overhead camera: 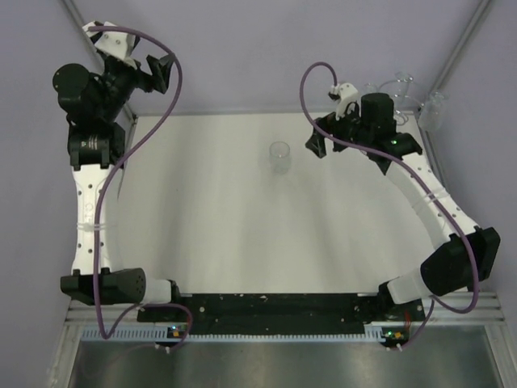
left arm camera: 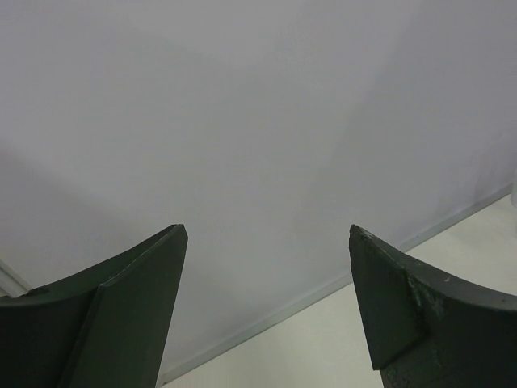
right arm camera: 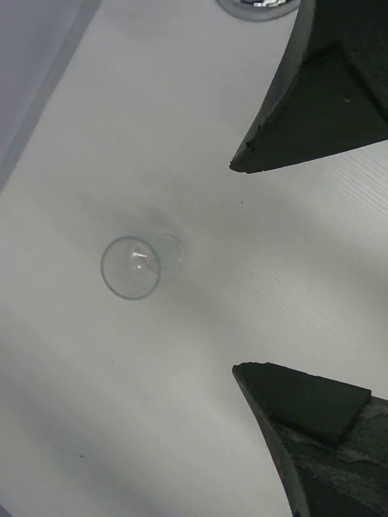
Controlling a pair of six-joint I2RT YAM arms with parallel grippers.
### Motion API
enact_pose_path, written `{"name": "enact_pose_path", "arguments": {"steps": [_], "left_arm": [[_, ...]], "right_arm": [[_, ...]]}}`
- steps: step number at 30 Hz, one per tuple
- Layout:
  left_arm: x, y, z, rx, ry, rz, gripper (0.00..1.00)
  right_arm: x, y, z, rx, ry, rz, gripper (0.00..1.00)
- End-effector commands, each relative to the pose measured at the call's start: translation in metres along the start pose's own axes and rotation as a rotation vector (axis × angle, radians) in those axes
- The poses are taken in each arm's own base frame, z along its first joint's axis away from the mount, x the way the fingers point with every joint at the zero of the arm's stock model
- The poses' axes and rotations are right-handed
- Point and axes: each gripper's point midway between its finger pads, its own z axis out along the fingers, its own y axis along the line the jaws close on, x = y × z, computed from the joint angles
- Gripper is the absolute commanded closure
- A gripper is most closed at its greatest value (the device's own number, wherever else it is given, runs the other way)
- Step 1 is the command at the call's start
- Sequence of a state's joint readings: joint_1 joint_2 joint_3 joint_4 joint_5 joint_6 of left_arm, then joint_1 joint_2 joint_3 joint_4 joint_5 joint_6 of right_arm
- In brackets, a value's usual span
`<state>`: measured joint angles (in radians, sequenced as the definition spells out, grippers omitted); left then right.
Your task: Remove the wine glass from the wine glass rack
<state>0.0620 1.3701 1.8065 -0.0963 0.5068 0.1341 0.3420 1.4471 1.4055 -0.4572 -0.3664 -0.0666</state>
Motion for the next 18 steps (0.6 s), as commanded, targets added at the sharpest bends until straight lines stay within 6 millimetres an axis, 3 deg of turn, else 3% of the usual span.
{"name": "enact_pose_path", "arguments": {"steps": [1,2,3,4,5,8,13,18], "left_arm": [[-0.004,0.000,0.001,0.000,-0.012,0.016,0.14],[-0.086,-0.072,-0.026,0.134,-0.185,0.009,0.02],[-0.095,-0.075,-0.027,0.139,-0.211,-0.068,0.01],[0.206,-0.177,-0.048,0.288,0.399,-0.335,0.02],[0.210,-0.190,-0.050,0.311,0.404,-0.338,0.02],[0.193,-0.193,-0.040,0.334,0.349,-0.273,0.01],[0.145,-0.118,0.000,0.109,0.249,-0.039,0.01],[0.045,-0.039,0.016,-0.101,0.009,0.034,0.01]], "right_arm": [[-0.079,-0.032,-0.050,0.140,-0.213,-0.036,0.01],[-0.085,-0.040,-0.057,0.168,-0.227,-0.033,0.01],[-0.088,-0.047,-0.063,0.185,-0.235,-0.028,0.01],[-0.092,-0.051,-0.069,0.201,-0.244,-0.030,0.01],[-0.093,-0.054,-0.072,0.214,-0.250,-0.034,0.01],[-0.091,-0.057,-0.072,0.222,-0.245,-0.046,0.01],[-0.076,-0.053,-0.059,0.176,-0.226,0.006,0.01],[-0.078,-0.053,-0.057,0.171,-0.234,0.009,0.01]]}}
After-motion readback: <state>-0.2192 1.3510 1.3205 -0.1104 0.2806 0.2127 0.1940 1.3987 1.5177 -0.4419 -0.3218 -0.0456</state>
